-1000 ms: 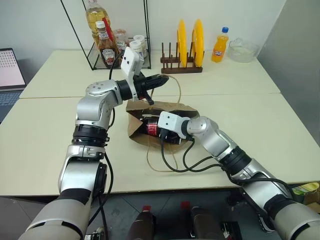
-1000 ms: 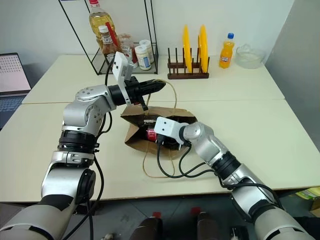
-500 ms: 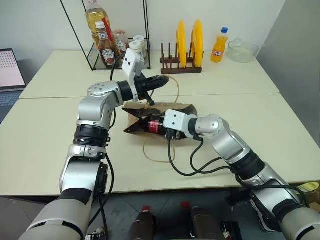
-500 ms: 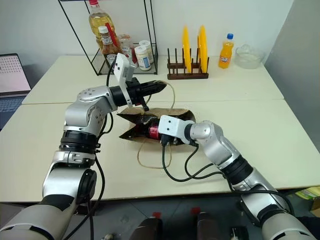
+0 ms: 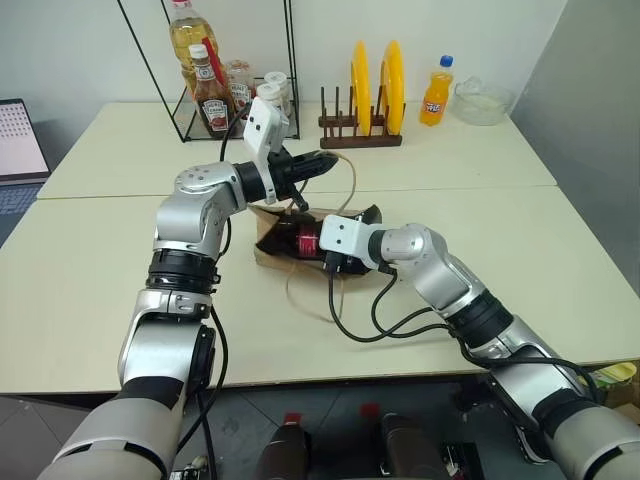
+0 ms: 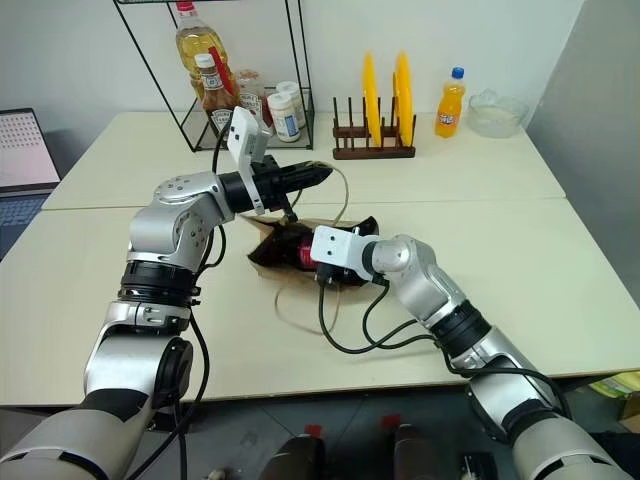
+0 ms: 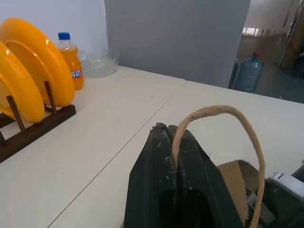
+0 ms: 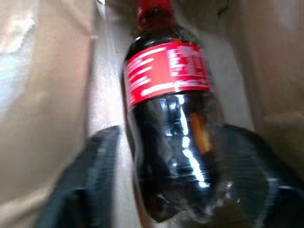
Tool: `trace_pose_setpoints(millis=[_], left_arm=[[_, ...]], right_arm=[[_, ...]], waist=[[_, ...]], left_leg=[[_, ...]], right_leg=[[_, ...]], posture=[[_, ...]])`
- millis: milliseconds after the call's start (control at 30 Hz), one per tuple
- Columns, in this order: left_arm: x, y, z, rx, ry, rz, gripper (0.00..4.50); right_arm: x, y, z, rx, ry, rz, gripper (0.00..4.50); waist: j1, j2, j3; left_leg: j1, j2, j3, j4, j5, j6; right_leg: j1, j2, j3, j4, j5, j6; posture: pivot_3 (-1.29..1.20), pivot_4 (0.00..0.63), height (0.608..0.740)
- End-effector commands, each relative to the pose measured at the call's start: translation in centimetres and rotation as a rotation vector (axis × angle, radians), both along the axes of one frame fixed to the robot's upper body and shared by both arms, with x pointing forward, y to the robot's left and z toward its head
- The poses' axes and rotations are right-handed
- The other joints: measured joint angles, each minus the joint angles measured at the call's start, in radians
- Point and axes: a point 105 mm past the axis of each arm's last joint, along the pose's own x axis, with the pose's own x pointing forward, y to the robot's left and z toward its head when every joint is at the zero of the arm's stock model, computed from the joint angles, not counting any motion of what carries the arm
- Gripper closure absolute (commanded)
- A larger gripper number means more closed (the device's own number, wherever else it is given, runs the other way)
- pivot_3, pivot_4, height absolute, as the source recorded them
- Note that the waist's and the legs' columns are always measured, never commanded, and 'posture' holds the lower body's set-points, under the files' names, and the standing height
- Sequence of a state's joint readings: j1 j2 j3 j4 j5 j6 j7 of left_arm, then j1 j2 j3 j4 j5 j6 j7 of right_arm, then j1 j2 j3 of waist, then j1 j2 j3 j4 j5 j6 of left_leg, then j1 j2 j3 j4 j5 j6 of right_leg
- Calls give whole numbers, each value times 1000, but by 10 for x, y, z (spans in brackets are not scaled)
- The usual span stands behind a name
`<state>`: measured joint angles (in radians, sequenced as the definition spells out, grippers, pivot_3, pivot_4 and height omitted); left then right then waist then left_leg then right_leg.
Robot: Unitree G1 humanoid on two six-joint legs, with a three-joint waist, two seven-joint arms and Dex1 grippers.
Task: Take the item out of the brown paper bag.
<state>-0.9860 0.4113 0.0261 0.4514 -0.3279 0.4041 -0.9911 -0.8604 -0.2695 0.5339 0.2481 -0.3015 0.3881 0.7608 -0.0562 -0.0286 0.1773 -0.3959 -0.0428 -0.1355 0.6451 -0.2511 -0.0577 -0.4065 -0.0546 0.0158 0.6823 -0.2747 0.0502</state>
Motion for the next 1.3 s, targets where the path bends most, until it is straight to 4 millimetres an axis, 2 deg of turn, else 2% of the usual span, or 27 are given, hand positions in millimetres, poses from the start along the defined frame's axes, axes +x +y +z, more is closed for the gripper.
trace_pose_setpoints(millis=[33, 167, 267, 367, 433, 633, 767, 967, 1067, 1200, 1300], left_arm=[[-5, 0, 15, -2, -67, -3, 4500], [-6, 1, 16, -5, -68, 0, 4500], [-7, 2, 15, -3, -67, 1, 4500], [-8, 2, 14, -2, -66, 4, 4500], [-8, 3, 15, -3, -66, 6, 4500], [-7, 1, 15, -5, -68, 7, 4500], [-6, 2, 14, -2, -66, 13, 4500], [0, 5, 9, 9, -66, 47, 4500], [3, 4, 8, 12, -68, 55, 4500], [5, 2, 9, 13, -71, 55, 4500], [6, 2, 9, 17, -73, 54, 4500]], right_arm=[[4, -4, -22, -62, 54, -11, 52], [15, -14, -33, -105, 49, -53, 52], [19, -17, -32, -107, 33, -65, 52], [19, -17, -30, -91, 34, -59, 670], [18, -16, -29, -86, 31, -53, 1245], [16, -16, -21, -80, 11, -34, 1267], [6, -16, -1, -41, -24, 11, 1267], [-32, -18, 37, 95, -39, 126, 1267], [-39, -22, 44, 148, -42, 123, 1267], [-39, -31, 43, 158, -47, 89, 1267], [-49, -32, 54, 215, -36, 111, 1267]], waist=[[0, 0, 0], [0, 0, 0], [0, 0, 0], [0, 0, 0], [0, 0, 0], [0, 0, 0], [3, 0, 0], [3, 0, 0], [3, 0, 0], [3, 0, 0], [3, 0, 0]], left_leg=[[0, 0, 0, 0, 0, 0], [0, 0, 0, 0, 0, 0], [0, 0, 0, 0, 0, 0], [1, 0, 0, 0, 0, 0], [1, 0, 0, 0, 0, -1], [1, 0, 0, 0, 0, -1], [0, 0, -1, 0, 0, -1], [-4, 0, 0, 0, 0, -1], [-4, 0, 0, 0, 0, -1], [-3, 0, 0, 0, 0, -1], [-4, 0, 0, 0, 0, -1]], right_leg=[[0, 0, 0, 0, 0, 0], [0, 0, 0, 0, 0, 0], [0, 0, 0, 0, 0, 0], [0, 0, 0, 0, 0, -1], [0, 0, 0, 0, 1, -1], [0, 0, 0, 0, 1, -1], [0, 0, 0, 0, 1, -1], [-2, -1, 0, -2, 1, -1], [-3, 0, 0, -1, 1, -1], [-3, 0, 0, -1, 1, -1], [-3, 0, -1, -1, 1, -1]], posture=[[0, 150, 740], [0, 150, 740], [0, 150, 740], [0, 150, 740], [0, 150, 740], [0, 150, 740], [0, 150, 740], [0, 150, 740], [0, 150, 740], [0, 150, 740], [0, 150, 740]])
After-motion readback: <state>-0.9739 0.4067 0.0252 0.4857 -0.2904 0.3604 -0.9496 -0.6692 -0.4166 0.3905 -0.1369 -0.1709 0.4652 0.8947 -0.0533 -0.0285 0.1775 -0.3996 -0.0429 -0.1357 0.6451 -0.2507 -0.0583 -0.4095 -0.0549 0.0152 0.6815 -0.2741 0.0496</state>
